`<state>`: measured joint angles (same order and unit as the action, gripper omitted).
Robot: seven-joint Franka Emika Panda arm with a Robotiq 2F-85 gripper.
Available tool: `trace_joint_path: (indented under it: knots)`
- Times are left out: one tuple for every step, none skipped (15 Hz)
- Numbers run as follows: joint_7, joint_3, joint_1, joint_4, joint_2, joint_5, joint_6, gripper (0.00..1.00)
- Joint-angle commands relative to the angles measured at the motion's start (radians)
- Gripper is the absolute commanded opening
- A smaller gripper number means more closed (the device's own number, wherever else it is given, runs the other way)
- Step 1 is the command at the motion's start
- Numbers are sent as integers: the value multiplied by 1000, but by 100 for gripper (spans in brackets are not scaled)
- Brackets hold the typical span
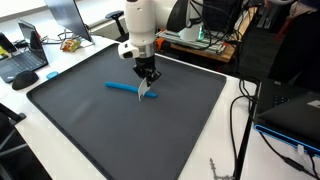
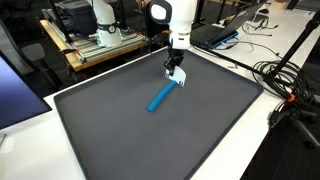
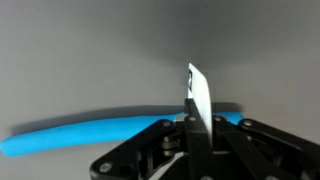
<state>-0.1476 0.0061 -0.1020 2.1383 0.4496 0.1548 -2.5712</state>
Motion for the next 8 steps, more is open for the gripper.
trace_joint_path:
  knots:
    - [34, 5, 7, -12, 49, -22, -42, 1]
    - [36, 6, 8, -10, 54, -24, -51, 1]
    - [40, 9, 10, -7, 54, -29, -56, 1]
    - [44, 14, 13, -4, 56, -35, -61, 1]
    - [49, 20, 14, -1, 58, -44, -70, 1]
    - [48, 23, 13, 2, 57, -47, -75, 1]
    - [53, 29, 12, 6, 54, -50, -82, 1]
    - [57, 36, 13, 11, 47, -57, -92, 1]
